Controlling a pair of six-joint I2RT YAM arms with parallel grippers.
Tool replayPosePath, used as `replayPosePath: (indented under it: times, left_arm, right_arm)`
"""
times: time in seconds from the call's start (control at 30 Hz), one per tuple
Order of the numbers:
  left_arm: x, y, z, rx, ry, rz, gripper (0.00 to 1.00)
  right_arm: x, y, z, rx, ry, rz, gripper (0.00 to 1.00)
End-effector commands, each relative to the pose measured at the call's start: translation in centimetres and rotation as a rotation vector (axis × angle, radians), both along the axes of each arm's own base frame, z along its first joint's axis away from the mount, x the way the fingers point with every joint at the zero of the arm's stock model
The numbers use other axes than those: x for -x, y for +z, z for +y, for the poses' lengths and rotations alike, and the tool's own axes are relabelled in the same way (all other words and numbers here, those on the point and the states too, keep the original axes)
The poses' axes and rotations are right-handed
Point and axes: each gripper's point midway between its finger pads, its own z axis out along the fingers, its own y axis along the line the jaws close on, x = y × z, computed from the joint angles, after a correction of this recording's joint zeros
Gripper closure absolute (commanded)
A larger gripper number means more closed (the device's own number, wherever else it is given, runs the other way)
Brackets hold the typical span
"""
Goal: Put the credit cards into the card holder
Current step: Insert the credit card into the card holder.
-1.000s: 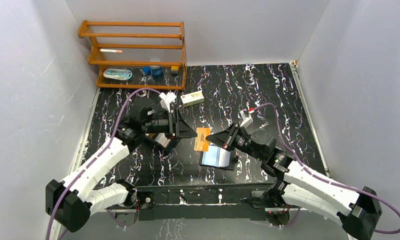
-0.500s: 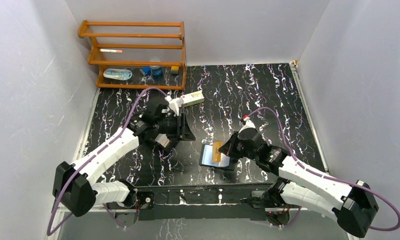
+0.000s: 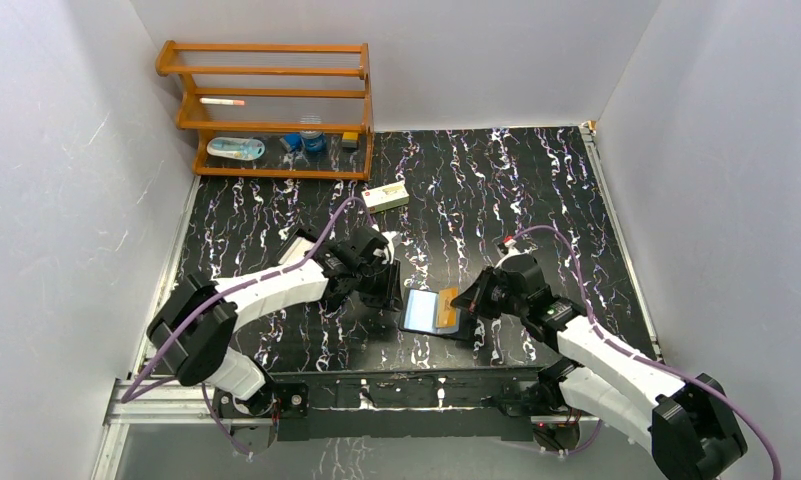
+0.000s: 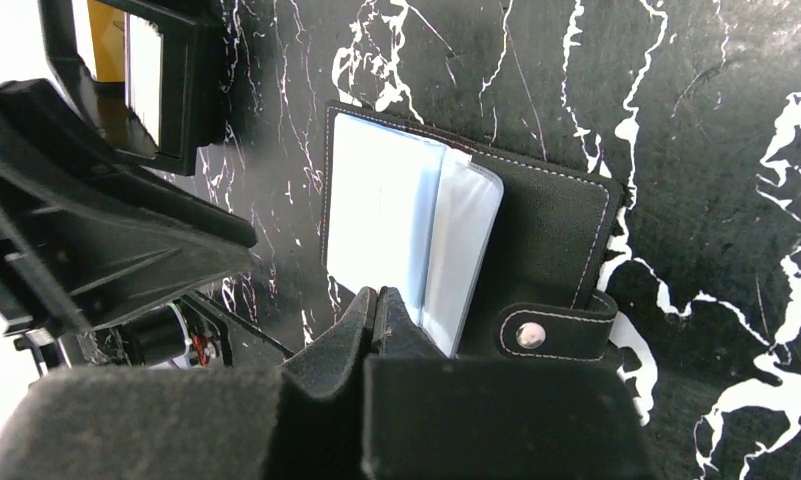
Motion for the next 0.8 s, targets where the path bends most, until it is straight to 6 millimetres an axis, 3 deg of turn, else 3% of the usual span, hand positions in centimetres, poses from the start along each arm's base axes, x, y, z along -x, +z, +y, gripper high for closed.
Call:
replayPosePath:
  times: [0.0, 0.4, 0.77]
  left_arm:
    - [-0.4, -1.0, -1.1, 0.04, 0.005, -0.024, 0.78]
    - [1.1, -4.5, -0.9, 0.009, -0.022, 0.043, 0.85]
    - [2.2, -6.3, -0.4, -0.027, -0.034, 0.073, 0.89]
  right_arm:
    - [-0.5, 0.5, 0.3, -0.048, 0.031, -0.067, 1.0]
    - [-0.5, -1.0, 0.5, -0.095, 0.035, -0.047, 1.0]
    - [-0.4, -2.1, 0.5, -0.114, 0.027, -0.034, 1.0]
